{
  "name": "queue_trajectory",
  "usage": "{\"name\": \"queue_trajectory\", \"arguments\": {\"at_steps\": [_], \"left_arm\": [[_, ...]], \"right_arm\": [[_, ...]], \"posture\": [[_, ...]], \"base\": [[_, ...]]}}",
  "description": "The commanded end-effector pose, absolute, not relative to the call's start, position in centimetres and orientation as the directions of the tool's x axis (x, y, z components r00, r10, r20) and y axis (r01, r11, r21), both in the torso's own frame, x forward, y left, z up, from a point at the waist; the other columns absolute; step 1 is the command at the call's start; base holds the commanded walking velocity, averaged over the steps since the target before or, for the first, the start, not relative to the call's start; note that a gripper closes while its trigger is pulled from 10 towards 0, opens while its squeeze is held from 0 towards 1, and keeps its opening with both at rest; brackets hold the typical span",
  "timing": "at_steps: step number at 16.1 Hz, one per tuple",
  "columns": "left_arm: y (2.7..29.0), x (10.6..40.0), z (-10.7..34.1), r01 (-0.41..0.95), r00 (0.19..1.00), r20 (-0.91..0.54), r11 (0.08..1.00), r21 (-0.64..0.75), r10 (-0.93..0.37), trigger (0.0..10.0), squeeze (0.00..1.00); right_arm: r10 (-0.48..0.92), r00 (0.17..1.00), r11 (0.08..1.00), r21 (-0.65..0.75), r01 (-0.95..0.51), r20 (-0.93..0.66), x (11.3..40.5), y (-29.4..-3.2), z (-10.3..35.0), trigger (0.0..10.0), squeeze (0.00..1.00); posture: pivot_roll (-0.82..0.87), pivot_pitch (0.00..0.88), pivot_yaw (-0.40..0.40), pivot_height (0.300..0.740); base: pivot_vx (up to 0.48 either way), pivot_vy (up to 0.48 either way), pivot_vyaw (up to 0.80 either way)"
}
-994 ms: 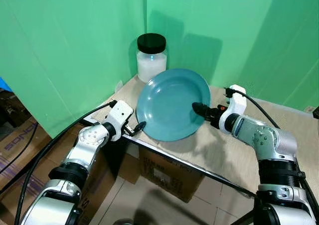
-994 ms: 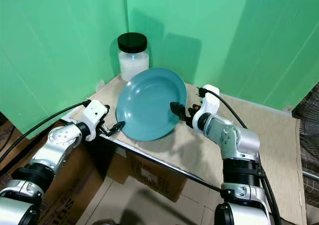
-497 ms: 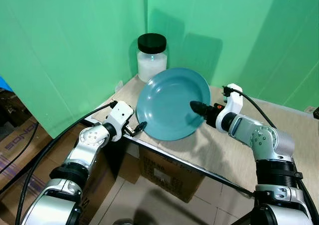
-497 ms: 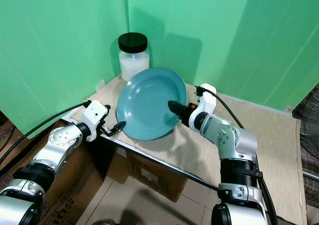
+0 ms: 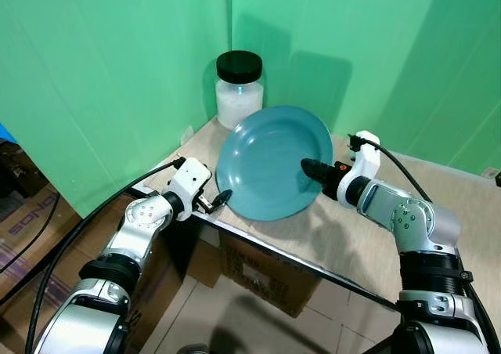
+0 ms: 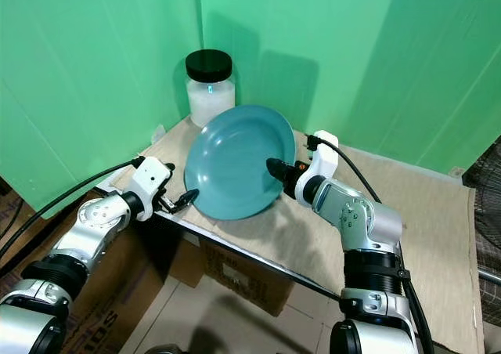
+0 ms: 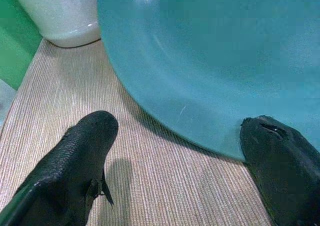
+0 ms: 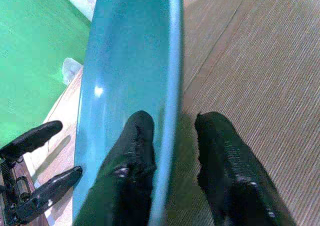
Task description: Setting the table
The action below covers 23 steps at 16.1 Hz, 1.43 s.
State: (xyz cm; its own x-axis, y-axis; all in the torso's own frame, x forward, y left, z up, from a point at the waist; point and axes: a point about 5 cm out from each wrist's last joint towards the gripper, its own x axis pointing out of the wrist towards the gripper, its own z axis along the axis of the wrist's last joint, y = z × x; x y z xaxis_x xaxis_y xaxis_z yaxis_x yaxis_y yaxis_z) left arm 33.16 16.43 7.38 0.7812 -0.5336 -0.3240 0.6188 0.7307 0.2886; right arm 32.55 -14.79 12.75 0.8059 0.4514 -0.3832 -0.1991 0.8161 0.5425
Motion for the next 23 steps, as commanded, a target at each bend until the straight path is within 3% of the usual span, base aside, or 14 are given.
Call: {"name": "queue_trajectory", "arguments": {"at_steps": [1, 5, 7, 8, 9, 15, 16, 17, 18, 20, 21, 22, 23], "left_arm": [[16.5, 32.8, 6.5, 0.630, 0.768, -0.369, 0.723, 0.284, -0.524, 10.0, 0.00], [16.6, 33.0, 6.7, 0.617, 0.779, -0.359, 0.732, 0.290, -0.514, 10.0, 0.00], [16.4, 33.3, 7.9, 0.592, 0.801, -0.286, 0.766, 0.249, -0.526, 10.0, 0.00], [16.0, 33.2, 8.5, 0.599, 0.798, -0.248, 0.765, 0.235, -0.548, 10.0, 0.07], [15.5, 32.8, 9.2, 0.615, 0.788, -0.198, 0.757, 0.222, -0.583, 10.0, 1.00], [14.9, 31.8, 13.3, 0.528, 0.837, 0.026, 0.819, 0.225, -0.546, 10.0, 0.96], [15.0, 31.3, 14.4, 0.512, 0.842, 0.066, 0.830, 0.221, -0.536, 10.0, 0.41], [15.1, 30.9, 14.9, 0.507, 0.843, 0.076, 0.833, 0.220, -0.533, 10.0, 0.19], [15.3, 30.3, 15.6, 0.497, 0.847, 0.092, 0.841, 0.216, -0.524, 10.0, 0.00], [16.1, 28.7, 16.0, 0.459, 0.868, 0.089, 0.858, 0.233, -0.488, 10.0, 0.00], [16.6, 28.0, 16.0, 0.422, 0.889, 0.074, 0.873, 0.246, -0.451, 10.0, 0.00], [16.9, 27.2, 16.1, 0.377, 0.913, 0.054, 0.889, 0.261, -0.404, 10.0, 0.00], [17.0, 26.7, 16.3, 0.347, 0.928, 0.045, 0.901, 0.260, -0.370, 10.0, 0.00]], "right_arm": [[0.447, 0.815, 0.811, 0.551, -0.196, -0.369, 32.5, -14.9, 13.0, 0.0, 0.00], [0.445, 0.817, 0.809, 0.557, -0.190, -0.368, 32.5, -14.9, 13.0, 0.0, 0.00], [0.434, 0.825, 0.810, 0.559, -0.180, -0.362, 32.5, -15.3, 13.2, 0.0, 0.00], [0.431, 0.829, 0.807, 0.563, -0.176, -0.358, 32.4, -15.4, 13.3, 0.0, 0.00], [0.428, 0.833, 0.803, 0.570, -0.173, -0.350, 32.1, -15.7, 13.4, 0.0, 0.00], [0.425, 0.855, 0.769, 0.617, -0.167, -0.298, 31.0, -16.6, 14.1, 0.0, 0.00], [0.421, 0.861, 0.765, 0.622, -0.168, -0.285, 30.7, -16.8, 14.3, 0.0, 0.00], [0.418, 0.865, 0.764, 0.623, -0.168, -0.279, 30.6, -16.9, 14.5, 0.0, 0.00], [0.413, 0.873, 0.760, 0.626, -0.173, -0.259, 30.2, -17.1, 14.9, 0.0, 0.00], [0.382, 0.909, 0.761, 0.614, -0.208, -0.165, 28.9, -17.7, 16.9, 0.0, 0.00], [0.364, 0.924, 0.769, 0.599, -0.225, -0.120, 28.4, -18.0, 17.8, 8.3, 0.00], [0.357, 0.931, 0.794, 0.551, -0.258, -0.078, 27.7, -17.9, 18.8, 10.0, 0.00], [0.351, 0.935, 0.819, 0.499, -0.283, -0.045, 27.2, -17.6, 19.5, 10.0, 0.00]], "posture": [[0.08, 0.000, -0.031, 0.740], [0.08, 0.000, -0.031, 0.740], [0.08, 0.000, -0.028, 0.740], [0.08, 0.000, -0.026, 0.740], [0.08, 0.000, -0.023, 0.740], [0.08, 0.000, -0.014, 0.740], [0.08, 0.000, -0.012, 0.740], [0.08, 0.000, -0.012, 0.740], [0.09, 0.000, -0.012, 0.740], [0.09, 0.000, -0.009, 0.740], [0.09, 0.000, -0.004, 0.740], [0.09, 0.000, -0.001, 0.740], [0.09, 0.000, 0.001, 0.740]], "base": [[0.000, 0.000, 0.00], [0.000, 0.000, 0.00], [0.000, 0.000, 0.00], [0.000, 0.000, 0.00], [0.000, 0.000, 0.00], [0.000, 0.000, 0.00], [0.000, 0.000, 0.00], [0.000, 0.000, 0.00], [0.000, 0.000, 0.00], [0.000, 0.000, 0.00], [0.000, 0.000, 0.00], [0.000, 0.000, 0.00], [0.000, 0.000, 0.00]]}}
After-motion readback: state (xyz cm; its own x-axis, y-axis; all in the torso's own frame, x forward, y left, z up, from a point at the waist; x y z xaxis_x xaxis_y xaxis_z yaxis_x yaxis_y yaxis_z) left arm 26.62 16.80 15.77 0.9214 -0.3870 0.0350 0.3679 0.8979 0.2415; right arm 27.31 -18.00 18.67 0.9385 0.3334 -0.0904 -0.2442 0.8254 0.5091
